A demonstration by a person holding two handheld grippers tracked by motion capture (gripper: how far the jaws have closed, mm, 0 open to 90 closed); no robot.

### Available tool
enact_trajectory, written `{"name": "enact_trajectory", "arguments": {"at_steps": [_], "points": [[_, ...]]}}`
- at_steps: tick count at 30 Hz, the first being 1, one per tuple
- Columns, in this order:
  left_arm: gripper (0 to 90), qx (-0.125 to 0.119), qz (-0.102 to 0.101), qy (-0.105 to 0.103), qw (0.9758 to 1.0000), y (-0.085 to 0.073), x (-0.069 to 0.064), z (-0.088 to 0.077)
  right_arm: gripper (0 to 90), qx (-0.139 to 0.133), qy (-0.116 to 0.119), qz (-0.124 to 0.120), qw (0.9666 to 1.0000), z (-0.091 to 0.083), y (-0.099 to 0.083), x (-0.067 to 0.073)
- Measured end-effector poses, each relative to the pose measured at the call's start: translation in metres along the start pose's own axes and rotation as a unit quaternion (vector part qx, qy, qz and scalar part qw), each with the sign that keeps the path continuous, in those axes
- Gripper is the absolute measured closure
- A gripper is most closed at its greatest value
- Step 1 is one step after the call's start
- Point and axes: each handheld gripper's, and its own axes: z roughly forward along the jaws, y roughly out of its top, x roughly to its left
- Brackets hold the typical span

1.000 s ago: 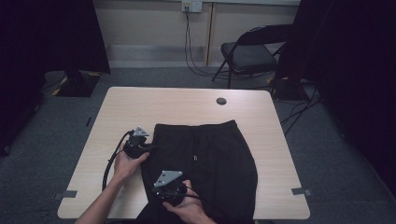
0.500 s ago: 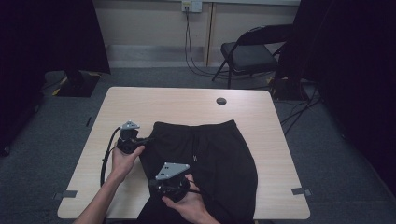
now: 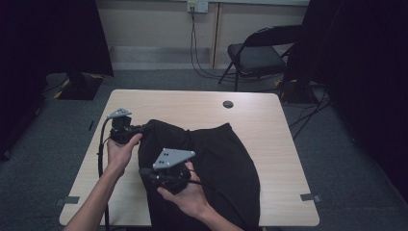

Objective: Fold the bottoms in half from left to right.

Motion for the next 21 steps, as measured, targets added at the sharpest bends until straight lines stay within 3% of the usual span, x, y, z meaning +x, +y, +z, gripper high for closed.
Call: {"name": "enact_trajectory", "arguments": {"at_steps": [5, 8, 11, 15, 19, 21], "points": [[88.6, -0.029, 0.008, 0.006, 0.9995, 0.033, -0.005, -0.025, 90.0, -0.040, 0.003, -0.014, 0.9991, -0.009, 0.040, 0.003], [88.6, -0.050, 0.026, 0.009, 0.9984, 0.053, -0.015, -0.037, 90.0, -0.068, -0.007, -0.032, 0.9971, -0.022, 0.066, 0.006], [88.5, -0.059, 0.049, 0.017, 0.9969, 0.057, -0.028, -0.036, 90.0, -0.091, -0.017, -0.045, 0.9947, -0.038, 0.077, 0.005], [88.5, -0.040, 0.039, 0.013, 0.9984, 0.035, -0.030, -0.006, 90.0, -0.086, -0.042, -0.037, 0.9947, -0.054, 0.053, -0.007], [88.4, -0.007, 0.018, 0.005, 0.9998, 0.010, -0.029, 0.031, 90.0, -0.060, -0.066, -0.007, 0.9960, -0.066, 0.012, -0.027], [88.3, 0.009, 0.023, 0.006, 0.9997, 0.003, -0.033, 0.047, 90.0, -0.049, -0.080, 0.011, 0.9955, -0.075, -0.008, -0.039]]}}
